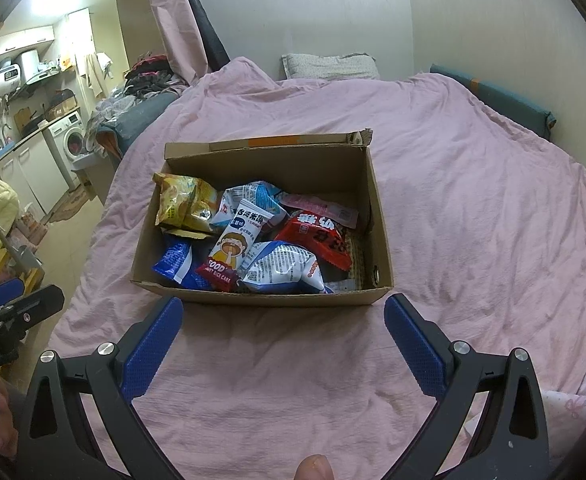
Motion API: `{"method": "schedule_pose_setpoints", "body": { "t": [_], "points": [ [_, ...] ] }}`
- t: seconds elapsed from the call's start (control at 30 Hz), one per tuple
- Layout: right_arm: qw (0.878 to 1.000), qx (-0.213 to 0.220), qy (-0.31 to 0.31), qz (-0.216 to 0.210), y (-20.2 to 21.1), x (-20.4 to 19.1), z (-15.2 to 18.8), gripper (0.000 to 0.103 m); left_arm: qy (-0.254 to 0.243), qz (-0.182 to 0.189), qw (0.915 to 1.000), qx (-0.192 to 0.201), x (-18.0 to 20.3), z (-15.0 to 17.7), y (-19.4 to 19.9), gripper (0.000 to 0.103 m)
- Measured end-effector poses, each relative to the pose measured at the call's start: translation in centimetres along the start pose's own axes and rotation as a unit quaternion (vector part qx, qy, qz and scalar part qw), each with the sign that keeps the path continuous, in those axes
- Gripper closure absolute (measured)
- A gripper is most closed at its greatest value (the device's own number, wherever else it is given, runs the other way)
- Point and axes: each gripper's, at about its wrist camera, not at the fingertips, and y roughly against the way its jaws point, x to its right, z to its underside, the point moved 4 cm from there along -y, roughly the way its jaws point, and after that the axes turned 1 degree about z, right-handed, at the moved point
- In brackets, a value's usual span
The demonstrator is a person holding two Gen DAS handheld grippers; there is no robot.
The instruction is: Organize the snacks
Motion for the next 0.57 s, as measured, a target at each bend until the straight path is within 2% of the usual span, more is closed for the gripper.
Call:
{"method": "schedule_pose_setpoints", "body": {
  "t": [0.57],
  "points": [
    [1.000, 0.003, 0.002, -0.001, 0.23, 0.09, -0.25, 0.000, 0.001, 0.003, 1.0000, -0.001, -0.07, 0.33, -0.13, 0.000]
  ]
}}
